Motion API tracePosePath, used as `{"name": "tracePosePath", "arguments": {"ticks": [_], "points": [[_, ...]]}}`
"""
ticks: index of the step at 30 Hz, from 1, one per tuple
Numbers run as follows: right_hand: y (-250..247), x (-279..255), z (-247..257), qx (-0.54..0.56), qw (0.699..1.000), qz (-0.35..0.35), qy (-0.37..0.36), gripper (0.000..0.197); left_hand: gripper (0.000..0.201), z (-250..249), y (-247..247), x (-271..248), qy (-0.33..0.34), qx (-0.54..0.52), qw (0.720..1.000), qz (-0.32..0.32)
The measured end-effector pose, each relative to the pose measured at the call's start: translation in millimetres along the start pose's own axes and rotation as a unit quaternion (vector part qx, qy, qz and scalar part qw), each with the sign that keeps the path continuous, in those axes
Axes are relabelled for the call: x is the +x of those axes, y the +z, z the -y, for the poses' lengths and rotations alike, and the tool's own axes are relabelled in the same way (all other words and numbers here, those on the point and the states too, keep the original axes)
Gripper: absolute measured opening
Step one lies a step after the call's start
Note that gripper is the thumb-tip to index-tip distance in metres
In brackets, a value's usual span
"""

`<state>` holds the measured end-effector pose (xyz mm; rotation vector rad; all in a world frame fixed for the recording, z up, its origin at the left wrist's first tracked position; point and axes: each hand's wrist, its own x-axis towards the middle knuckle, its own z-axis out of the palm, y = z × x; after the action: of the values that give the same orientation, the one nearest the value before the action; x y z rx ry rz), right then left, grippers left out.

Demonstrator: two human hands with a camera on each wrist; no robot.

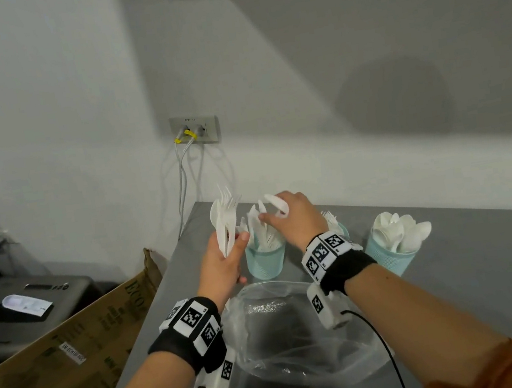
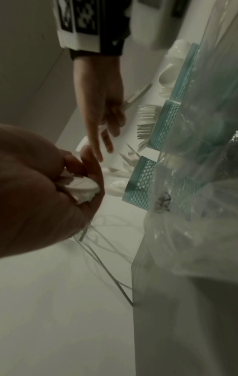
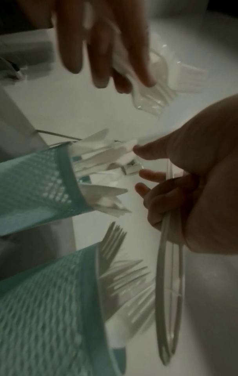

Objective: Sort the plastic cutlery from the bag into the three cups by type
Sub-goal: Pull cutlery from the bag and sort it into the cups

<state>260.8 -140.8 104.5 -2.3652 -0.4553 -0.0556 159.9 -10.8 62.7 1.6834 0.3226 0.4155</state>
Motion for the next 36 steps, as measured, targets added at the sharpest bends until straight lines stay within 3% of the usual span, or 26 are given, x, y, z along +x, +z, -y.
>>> {"name": "tracePosePath", "arguments": {"ticks": [5, 10, 17, 19, 24, 28, 31, 36], "points": [[-25.4, 10.8, 29.6, 0.158, 0.985, -0.049, -0.049, 0.031, 0.036, 4.2, -0.6, 4.5, -0.009, 0.018, 1.0, -0.002], [-22.3, 12.1, 35.4, 0.19, 0.975, -0.061, -0.095, 0.031, 0.031, 1.7, 1.1, 5.9, -0.011, 0.025, 1.0, 0.009], [13.4, 8.8, 4.4, 0.127, 0.991, 0.048, 0.007, 0.032, 0.031, 4.4, 5.3, 9.3, 0.015, 0.08, 0.997, -0.01], [7.2, 4.1, 3.9, 0.126, 0.991, 0.031, 0.014, 0.039, 0.032, 7.9, 4.4, 11.3, 0.022, 0.104, 0.994, -0.026], [-7.1, -11.0, 24.1, 0.198, 0.976, -0.07, -0.053, 0.017, 0.034, 11.5, 6.1, 10.2, 0.038, 0.178, 0.982, -0.052], [-10.5, -18.9, 29.4, 0.041, 0.985, -0.062, -0.153, 0.023, 0.032, 6.5, 12.0, 2.2, 0.057, 0.218, 0.973, -0.048], [-15.2, -20.5, 30.9, -0.034, 0.987, -0.045, -0.151, 0.027, 0.032, 2.9, 14.9, -1.5, 0.071, 0.226, 0.97, -0.047], [-20.9, -21.3, 34.4, 0.027, 0.994, -0.02, -0.102, 0.022, 0.034, 0.2, 16.8, -6.1, 0.087, 0.231, 0.969, -0.031]]}}
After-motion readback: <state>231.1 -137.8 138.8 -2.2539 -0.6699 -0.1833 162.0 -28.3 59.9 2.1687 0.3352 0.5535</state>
